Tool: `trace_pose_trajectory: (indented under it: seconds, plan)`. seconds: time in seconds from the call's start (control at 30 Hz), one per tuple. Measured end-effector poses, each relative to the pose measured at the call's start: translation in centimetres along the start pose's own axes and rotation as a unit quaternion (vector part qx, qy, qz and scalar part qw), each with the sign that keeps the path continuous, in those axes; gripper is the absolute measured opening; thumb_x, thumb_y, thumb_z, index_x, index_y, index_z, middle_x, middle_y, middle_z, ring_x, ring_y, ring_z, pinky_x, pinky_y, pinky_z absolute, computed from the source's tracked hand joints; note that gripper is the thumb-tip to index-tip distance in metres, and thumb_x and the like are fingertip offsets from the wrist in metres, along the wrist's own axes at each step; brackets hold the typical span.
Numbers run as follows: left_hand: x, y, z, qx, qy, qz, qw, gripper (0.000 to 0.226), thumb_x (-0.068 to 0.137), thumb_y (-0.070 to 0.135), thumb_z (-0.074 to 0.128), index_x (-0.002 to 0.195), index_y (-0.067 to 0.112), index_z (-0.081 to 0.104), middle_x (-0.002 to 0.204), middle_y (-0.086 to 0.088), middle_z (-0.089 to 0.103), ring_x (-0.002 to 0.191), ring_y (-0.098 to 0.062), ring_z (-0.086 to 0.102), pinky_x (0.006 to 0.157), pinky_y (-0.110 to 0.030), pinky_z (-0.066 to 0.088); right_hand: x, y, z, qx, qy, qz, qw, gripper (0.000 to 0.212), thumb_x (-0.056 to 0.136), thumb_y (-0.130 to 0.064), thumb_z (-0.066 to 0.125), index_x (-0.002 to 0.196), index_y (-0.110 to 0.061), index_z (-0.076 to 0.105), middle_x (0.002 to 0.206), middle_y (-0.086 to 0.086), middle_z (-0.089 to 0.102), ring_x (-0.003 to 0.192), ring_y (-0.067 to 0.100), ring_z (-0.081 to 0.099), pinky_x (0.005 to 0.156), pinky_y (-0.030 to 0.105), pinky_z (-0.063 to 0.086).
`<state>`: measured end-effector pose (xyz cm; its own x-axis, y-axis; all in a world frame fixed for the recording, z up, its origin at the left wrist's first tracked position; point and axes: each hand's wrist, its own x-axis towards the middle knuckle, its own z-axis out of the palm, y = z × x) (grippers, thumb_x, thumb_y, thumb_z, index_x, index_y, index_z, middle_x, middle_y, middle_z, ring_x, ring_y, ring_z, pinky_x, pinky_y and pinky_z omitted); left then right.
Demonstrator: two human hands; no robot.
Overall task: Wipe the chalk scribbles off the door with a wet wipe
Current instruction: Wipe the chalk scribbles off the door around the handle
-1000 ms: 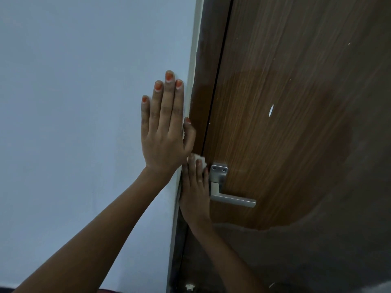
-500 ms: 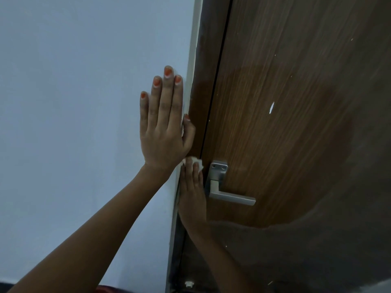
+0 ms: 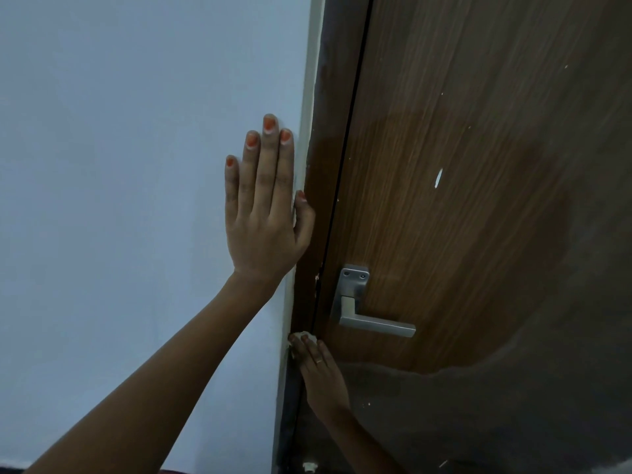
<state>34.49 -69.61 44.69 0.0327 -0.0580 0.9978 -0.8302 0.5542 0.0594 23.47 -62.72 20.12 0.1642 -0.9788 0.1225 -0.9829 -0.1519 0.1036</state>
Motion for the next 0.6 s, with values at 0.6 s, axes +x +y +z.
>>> trace_pose_trajectory:
  seconds: [0.6]
  plan:
    - [0.2, 0.2, -0.1, 0.026, 0.007, 0.009, 1.0, 0.052, 0.088, 0.013, 0.049, 0.135, 0.0, 0.031, 0.134, -0.026, 0.046, 0.133, -0.018, 0.02, 0.116, -0.035, 0.01, -0.9, 0.6, 2.7, 0.021, 0.005, -0.03, 0.999, 0.078, 0.046, -0.019, 0.087, 0.12, -0.018, 0.062, 0.13, -0.003, 0.057, 0.123, 0.011, 0.049, 0.115, 0.032, -0.002]
